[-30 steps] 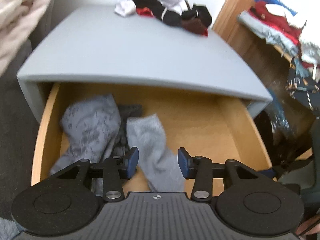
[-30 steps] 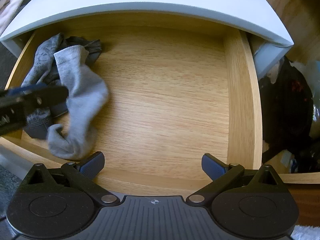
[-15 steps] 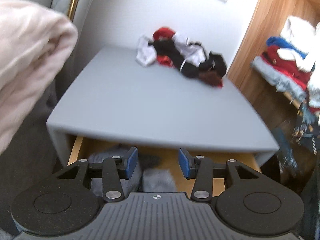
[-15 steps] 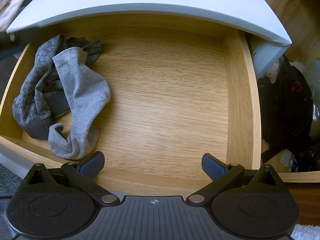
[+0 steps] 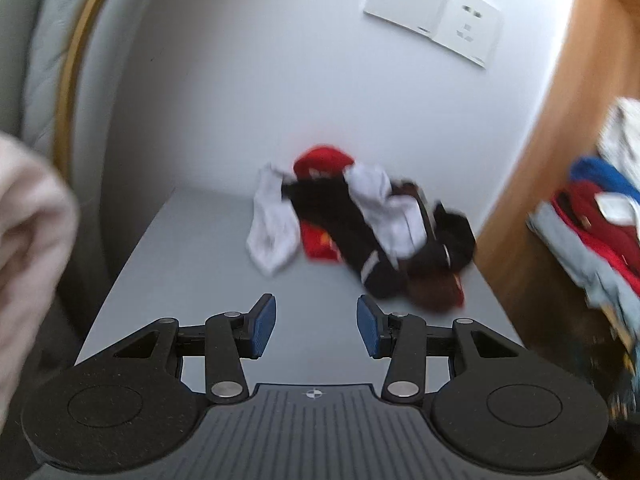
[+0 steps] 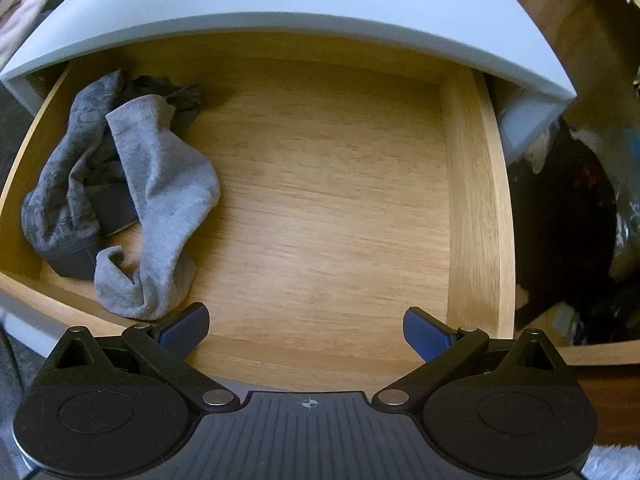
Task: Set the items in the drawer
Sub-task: 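Move the left tool back toward the remaining sock pile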
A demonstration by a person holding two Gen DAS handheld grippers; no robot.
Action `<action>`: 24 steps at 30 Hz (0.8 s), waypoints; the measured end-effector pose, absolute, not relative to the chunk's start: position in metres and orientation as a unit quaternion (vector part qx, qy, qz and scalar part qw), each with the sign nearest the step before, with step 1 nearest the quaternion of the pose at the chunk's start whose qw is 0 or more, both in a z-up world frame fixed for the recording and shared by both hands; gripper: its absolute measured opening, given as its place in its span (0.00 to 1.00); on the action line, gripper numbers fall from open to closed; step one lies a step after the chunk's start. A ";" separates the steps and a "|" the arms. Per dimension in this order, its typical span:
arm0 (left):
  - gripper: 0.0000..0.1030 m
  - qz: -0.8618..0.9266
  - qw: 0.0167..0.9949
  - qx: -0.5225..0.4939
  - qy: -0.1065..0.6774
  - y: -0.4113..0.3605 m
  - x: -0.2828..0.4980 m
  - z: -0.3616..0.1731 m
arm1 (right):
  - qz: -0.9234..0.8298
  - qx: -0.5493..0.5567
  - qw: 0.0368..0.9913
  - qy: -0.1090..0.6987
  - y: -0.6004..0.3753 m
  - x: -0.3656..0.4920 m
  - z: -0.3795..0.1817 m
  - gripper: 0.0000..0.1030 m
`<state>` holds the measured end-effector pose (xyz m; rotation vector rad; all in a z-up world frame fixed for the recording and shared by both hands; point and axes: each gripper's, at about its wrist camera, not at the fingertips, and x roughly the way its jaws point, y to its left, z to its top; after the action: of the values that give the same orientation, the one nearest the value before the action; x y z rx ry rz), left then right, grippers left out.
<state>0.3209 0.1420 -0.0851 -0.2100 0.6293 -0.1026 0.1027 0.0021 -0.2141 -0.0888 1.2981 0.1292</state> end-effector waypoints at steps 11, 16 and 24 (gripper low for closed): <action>0.34 -0.016 0.939 -0.084 0.332 0.129 0.425 -0.102 | 0.060 0.001 0.777 0.627 -0.001 0.108 -0.223 1.00; 0.32 -0.025 0.925 -0.110 0.363 0.140 0.450 -0.119 | 0.060 0.016 0.770 0.635 -0.004 0.111 -0.228 1.00; 0.09 -0.015 0.917 -0.081 0.389 0.136 0.464 -0.132 | 0.059 0.034 0.763 0.643 -0.005 0.117 -0.241 1.00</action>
<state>0.4637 0.1356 -0.1324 -0.1672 0.8011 -0.0310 0.1166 -0.0054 -0.2408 0.0740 1.3975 0.1280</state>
